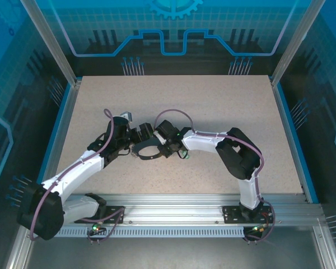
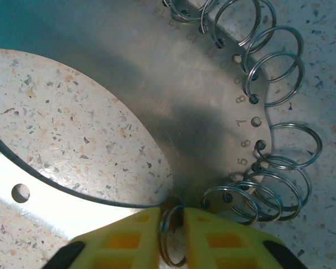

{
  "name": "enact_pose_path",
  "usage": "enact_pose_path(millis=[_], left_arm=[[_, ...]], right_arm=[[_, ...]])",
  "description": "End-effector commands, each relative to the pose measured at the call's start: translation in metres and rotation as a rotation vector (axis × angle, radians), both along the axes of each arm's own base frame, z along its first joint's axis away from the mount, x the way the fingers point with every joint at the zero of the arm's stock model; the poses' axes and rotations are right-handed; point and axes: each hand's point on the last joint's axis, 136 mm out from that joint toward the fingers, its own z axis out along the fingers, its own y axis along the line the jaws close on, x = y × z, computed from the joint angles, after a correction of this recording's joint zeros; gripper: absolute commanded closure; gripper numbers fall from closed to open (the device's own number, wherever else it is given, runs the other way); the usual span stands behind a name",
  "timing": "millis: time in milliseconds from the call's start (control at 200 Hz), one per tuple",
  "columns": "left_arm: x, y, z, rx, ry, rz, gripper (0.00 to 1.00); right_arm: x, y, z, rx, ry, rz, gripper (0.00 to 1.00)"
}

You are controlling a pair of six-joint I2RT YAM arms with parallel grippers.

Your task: Put the keys on the keyring

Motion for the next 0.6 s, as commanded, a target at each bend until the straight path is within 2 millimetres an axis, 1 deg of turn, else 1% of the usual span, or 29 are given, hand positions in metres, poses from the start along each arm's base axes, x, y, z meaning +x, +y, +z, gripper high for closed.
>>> enact_pose_path(millis=[0, 115, 245, 410, 510, 595], left_arm=[[0.003, -0.003, 0.006, -0.026, -0.007, -0.011, 0.01], [0.003, -0.004, 0.008, -0.031, -0.010, -0.015, 0.01], [0.002, -0.005, 0.008, -0.032, -0.009, -0.023, 0.01], [0.002, -0.007, 0.008, -0.038, -0.011, -0.029, 0.01], [0.002, -0.008, 0.009, -0.043, -0.012, -0.036, 0.01], [0.001, -0.009, 0.009, -0.045, -0.011, -0.045, 0.01]], right_arm=[[0.000, 0.004, 0.005, -0.002, -0.003, 0.009, 0.85], [0.000, 0.003, 0.008, 0.004, -0.002, 0.010, 0.92], [0.002, 0.002, 0.016, 0.025, -0.002, 0.005, 1.00], [0.004, 0.003, 0.028, 0.085, 0.018, 0.007, 1.00], [0.002, 0.006, 0.034, 0.148, 0.050, 0.022, 1.00], [0.000, 0.009, 0.044, 0.218, 0.073, 0.045, 1.00]])
